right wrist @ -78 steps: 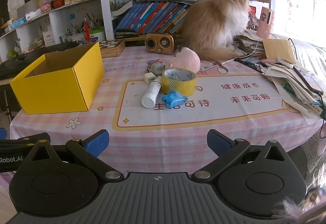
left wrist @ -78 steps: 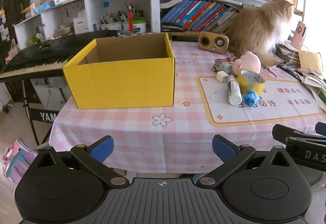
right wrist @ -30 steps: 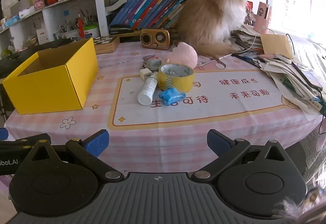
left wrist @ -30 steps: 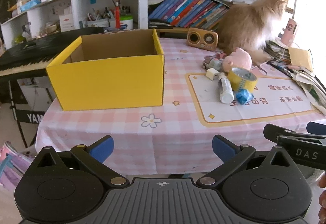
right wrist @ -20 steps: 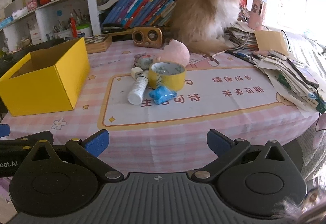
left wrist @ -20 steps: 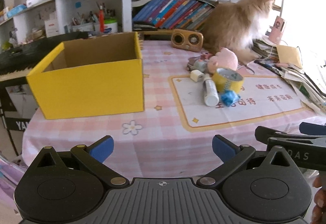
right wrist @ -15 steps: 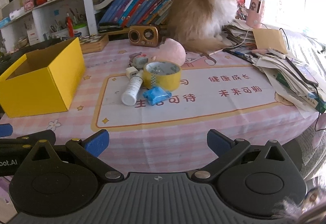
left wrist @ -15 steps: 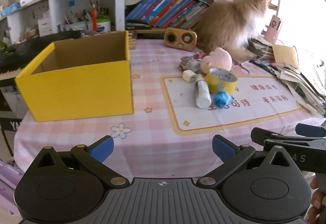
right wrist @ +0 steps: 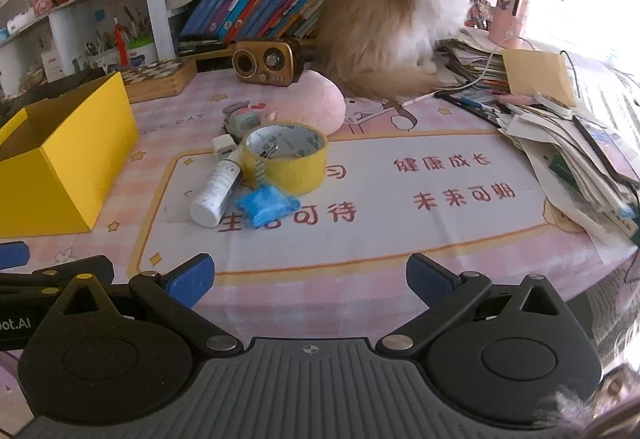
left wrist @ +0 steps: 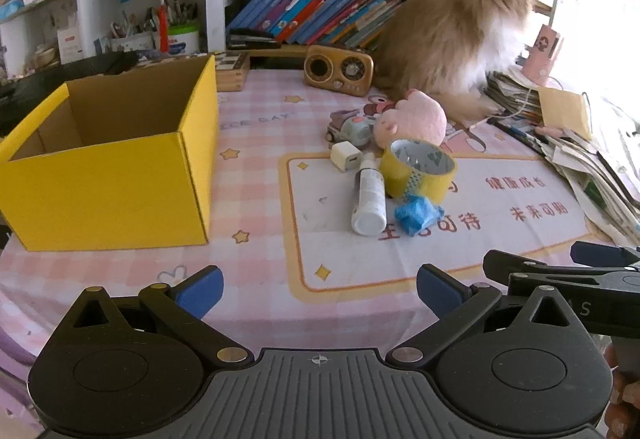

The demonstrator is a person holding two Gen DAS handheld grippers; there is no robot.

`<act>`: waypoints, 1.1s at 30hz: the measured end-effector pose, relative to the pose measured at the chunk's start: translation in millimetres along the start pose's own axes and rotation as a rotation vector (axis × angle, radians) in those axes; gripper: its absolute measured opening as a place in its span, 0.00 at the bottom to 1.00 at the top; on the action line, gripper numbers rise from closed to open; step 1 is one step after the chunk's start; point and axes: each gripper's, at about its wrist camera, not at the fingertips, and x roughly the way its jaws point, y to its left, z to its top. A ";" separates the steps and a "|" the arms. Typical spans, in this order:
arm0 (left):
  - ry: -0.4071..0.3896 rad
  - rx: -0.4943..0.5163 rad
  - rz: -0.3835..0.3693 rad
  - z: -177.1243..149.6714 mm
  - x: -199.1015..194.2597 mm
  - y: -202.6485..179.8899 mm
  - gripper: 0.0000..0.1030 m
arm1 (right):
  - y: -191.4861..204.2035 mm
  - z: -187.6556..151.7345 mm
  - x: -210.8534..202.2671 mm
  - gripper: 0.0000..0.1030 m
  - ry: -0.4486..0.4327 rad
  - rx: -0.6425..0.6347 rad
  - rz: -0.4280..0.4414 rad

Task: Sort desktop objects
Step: 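Move both tools toward the cluster of small objects on the table, then grasp the blue wrapped packet with the right gripper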

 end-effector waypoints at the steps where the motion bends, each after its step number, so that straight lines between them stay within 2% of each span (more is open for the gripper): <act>1: 0.002 -0.006 0.005 2.0 3.1 -2.4 1.00 | -3.9 3.4 4.6 1.00 0.004 -0.005 0.007; 8: 0.025 -0.040 0.044 10.1 21.0 -16.3 1.00 | -22.0 17.0 32.7 1.00 0.039 -0.037 0.058; 14: 0.045 -0.064 0.106 13.6 28.7 -19.4 1.00 | -26.3 21.7 58.0 0.98 0.092 -0.090 0.137; 22: 0.037 -0.089 0.163 19.7 27.1 -18.7 1.00 | -15.7 30.2 91.3 0.86 0.113 -0.191 0.249; 33: 0.038 -0.121 0.231 26.7 32.2 -17.3 1.00 | -0.7 43.1 134.7 0.68 0.139 -0.312 0.326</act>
